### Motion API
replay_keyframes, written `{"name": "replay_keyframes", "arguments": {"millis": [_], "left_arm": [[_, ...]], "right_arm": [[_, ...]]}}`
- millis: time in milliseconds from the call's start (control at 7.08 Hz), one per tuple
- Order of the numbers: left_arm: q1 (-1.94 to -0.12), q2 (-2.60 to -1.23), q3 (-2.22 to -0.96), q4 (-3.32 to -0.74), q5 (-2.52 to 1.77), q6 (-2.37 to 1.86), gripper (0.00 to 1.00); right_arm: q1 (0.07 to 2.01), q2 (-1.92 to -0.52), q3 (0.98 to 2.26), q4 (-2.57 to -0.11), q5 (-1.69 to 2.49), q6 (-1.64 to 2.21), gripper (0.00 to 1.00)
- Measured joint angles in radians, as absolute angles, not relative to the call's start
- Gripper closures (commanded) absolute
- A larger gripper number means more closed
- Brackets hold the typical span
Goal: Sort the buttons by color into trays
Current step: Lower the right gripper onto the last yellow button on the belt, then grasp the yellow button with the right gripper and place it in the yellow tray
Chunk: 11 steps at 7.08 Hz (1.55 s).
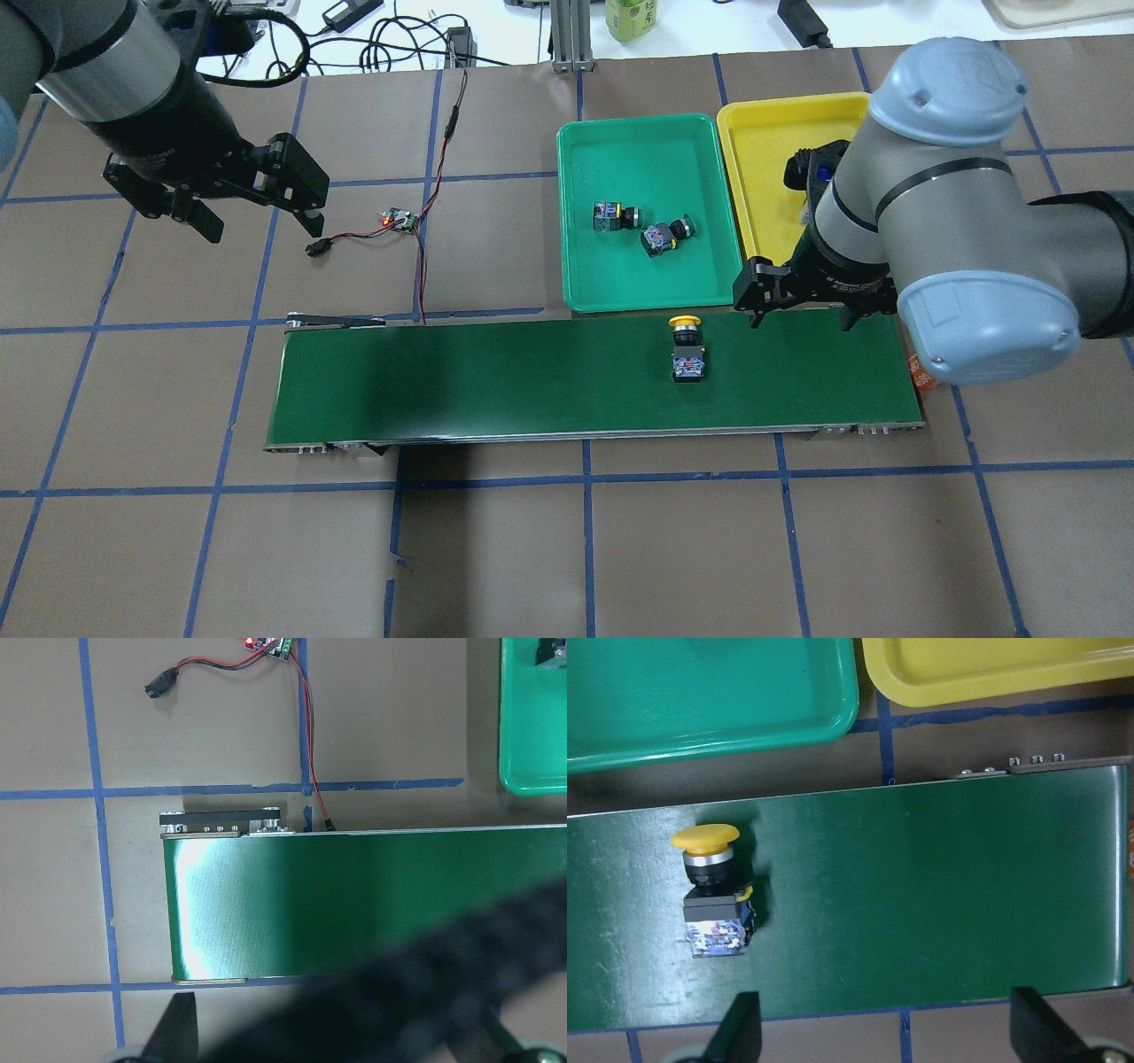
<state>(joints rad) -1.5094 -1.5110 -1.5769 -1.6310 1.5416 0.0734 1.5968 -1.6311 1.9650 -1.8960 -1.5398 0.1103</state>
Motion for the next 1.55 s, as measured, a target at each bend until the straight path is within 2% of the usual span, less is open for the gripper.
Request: {"name": "replay_keyframes", "arguments": {"millis": [565, 847, 988, 1129, 1412, 1553], "left_arm": [[-1.509, -1.511, -1.577, -1.631, 1.542, 0.074, 0.00], [-1.509, -1.511, -1.577, -1.631, 1.542, 0.075, 0.00], [-1.509, -1.511, -1.577, -1.631, 1.542, 0.075, 0.00], [-1.509, -1.511, -1.577, -1.631, 1.542, 0.075, 0.00], [-1.509, -1.510, -1.577, -1.631, 1.542, 0.075, 0.00], [-1.509, -1.509, -1.577, -1.631, 1.542, 0.075, 0.00]], "right_arm": [[1.653, -1.464, 1.966, -2.073, -1.515, 0.182, 0.00], [1.670, -1.428, 1.972, -2.091, -1.516, 0.193, 0.00], [1.671, -1.407, 1.974, -2.092, -1.518, 0.195, 0.24], [1.671, -1.390, 1.975, -2.089, -1.520, 0.197, 0.63], [1.668, -1.382, 1.981, -2.081, -1.526, 0.211, 1.00], [1.667, -1.382, 1.988, -2.081, -1.527, 0.225, 1.00]]}}
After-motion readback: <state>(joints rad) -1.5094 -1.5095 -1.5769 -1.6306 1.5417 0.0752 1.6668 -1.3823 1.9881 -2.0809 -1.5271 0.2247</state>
